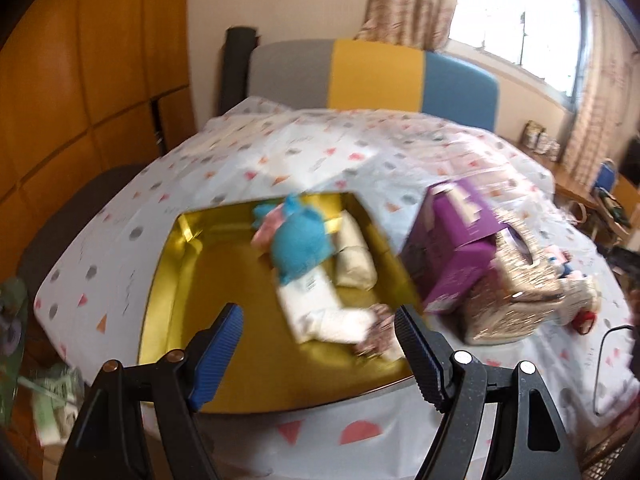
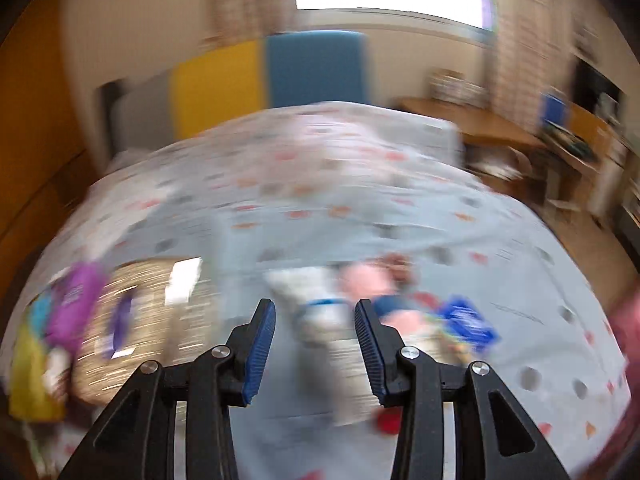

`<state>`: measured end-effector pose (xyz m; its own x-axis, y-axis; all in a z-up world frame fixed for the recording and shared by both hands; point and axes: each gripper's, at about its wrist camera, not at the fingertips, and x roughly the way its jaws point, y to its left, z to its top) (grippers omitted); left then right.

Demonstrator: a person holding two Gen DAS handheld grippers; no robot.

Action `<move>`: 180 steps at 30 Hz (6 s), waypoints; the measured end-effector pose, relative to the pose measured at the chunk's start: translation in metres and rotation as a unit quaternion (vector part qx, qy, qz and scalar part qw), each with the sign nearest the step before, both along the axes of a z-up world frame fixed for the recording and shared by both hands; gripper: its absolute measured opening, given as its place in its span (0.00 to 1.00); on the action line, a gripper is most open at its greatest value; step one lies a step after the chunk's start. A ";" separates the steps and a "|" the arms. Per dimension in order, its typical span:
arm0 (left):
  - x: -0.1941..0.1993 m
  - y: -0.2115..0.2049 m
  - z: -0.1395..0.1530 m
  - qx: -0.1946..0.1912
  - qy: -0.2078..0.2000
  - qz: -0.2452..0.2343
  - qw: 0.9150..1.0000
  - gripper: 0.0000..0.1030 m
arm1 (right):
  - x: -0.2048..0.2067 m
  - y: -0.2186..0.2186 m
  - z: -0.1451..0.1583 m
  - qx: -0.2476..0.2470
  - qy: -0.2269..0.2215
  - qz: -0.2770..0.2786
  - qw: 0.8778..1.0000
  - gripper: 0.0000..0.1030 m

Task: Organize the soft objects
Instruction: 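Move both grippers back from the tray toward the remaining pile, then grasp the white knit glove with blue band with the left gripper and lift, then drop the glove into the gold tray with the left gripper while the right grasps the brown scrunchie, then carry the brown satin scrunchie into the gold tray and open the right gripper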

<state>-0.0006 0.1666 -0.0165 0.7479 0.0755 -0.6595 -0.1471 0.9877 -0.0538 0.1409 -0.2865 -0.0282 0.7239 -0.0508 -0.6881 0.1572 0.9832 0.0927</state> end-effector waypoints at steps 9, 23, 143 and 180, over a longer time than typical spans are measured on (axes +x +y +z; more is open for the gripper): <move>0.039 -0.091 0.051 0.002 -0.029 -0.135 0.990 0.79 | -0.013 -0.110 -0.034 0.125 0.010 -0.185 0.975 0.41; 0.135 -0.272 0.071 -0.072 0.068 -0.283 0.954 0.74 | -0.013 -0.115 -0.049 0.184 0.050 -0.179 0.965 0.41; 0.023 0.081 -0.049 -0.074 0.067 0.146 0.984 0.75 | 0.028 0.080 -0.112 0.025 0.147 0.172 0.974 0.28; -0.022 0.093 -0.041 -0.057 0.030 0.145 0.987 0.81 | -0.056 0.213 0.060 0.053 -0.049 0.337 0.939 0.18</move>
<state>-0.0222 0.2591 -0.0572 0.6659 0.2027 -0.7180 -0.4282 0.8919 -0.1454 0.0845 -0.0732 0.0322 0.6266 0.5074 -0.5915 -0.5123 0.8401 0.1780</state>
